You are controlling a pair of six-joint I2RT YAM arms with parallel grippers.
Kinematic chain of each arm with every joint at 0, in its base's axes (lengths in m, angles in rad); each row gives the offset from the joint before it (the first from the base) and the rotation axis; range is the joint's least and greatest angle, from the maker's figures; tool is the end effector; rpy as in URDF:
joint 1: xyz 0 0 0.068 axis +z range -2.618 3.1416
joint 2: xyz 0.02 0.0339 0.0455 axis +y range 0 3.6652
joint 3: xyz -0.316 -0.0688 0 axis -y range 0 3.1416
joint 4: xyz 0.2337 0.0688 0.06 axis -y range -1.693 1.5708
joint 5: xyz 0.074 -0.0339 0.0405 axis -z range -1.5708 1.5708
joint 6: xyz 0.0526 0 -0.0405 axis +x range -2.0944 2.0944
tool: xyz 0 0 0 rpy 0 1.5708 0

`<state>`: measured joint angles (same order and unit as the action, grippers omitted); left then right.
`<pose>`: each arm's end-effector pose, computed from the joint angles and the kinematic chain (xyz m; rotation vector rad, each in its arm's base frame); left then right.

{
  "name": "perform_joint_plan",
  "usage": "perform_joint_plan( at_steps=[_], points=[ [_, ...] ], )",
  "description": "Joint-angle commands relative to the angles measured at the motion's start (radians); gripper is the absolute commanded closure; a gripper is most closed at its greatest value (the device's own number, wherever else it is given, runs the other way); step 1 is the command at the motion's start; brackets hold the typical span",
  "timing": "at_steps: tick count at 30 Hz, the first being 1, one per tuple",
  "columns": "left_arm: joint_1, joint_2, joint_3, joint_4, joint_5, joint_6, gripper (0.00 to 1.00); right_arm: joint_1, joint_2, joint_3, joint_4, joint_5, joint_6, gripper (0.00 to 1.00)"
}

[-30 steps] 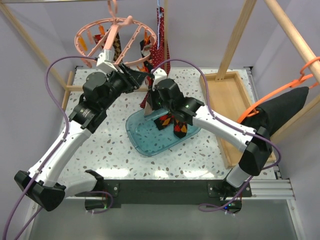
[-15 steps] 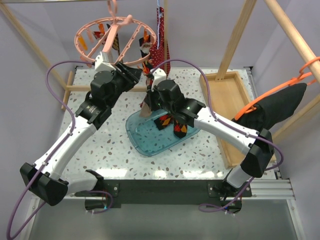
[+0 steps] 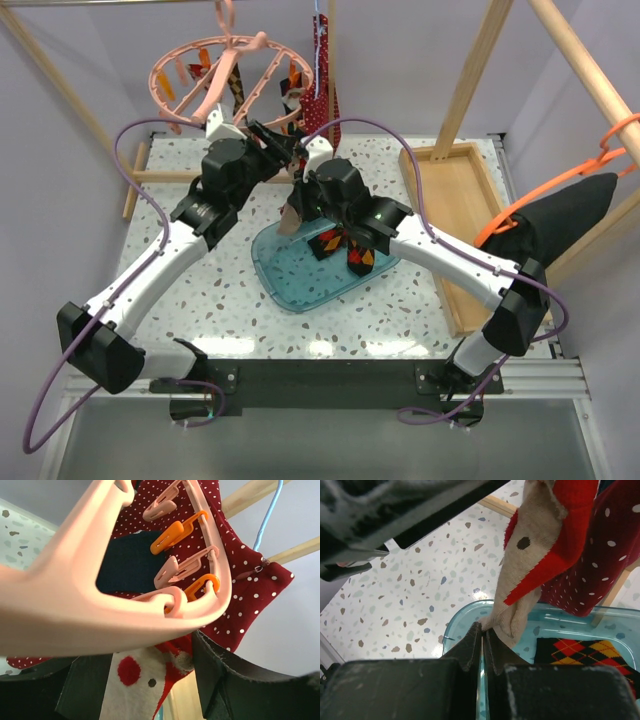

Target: Remove the socks clipped to the hanger

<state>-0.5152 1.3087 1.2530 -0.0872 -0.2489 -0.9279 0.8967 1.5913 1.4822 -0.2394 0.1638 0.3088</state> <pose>0.2661 -0.1358 0.4478 -0.5521 1.6982 -0.8493 0.2462 0.2944 0.4206 -0.4615 1.9146 0.6480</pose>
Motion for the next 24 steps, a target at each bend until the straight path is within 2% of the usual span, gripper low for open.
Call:
perform_joint_plan(
  at_steps=[1,12,24],
  points=[
    [-0.026,0.004,0.048,0.119,-0.061,0.021,0.32,0.004,-0.030,0.021,0.038,-0.017,-0.011,1.00],
    [-0.054,0.015,0.060,0.136,-0.138,0.057,0.31,0.011,-0.033,0.023,0.034,-0.010,-0.028,1.00],
    [-0.055,0.052,0.071,0.153,-0.202,0.087,0.40,0.028,-0.057,0.023,0.037,-0.003,-0.037,1.00]
  ],
)
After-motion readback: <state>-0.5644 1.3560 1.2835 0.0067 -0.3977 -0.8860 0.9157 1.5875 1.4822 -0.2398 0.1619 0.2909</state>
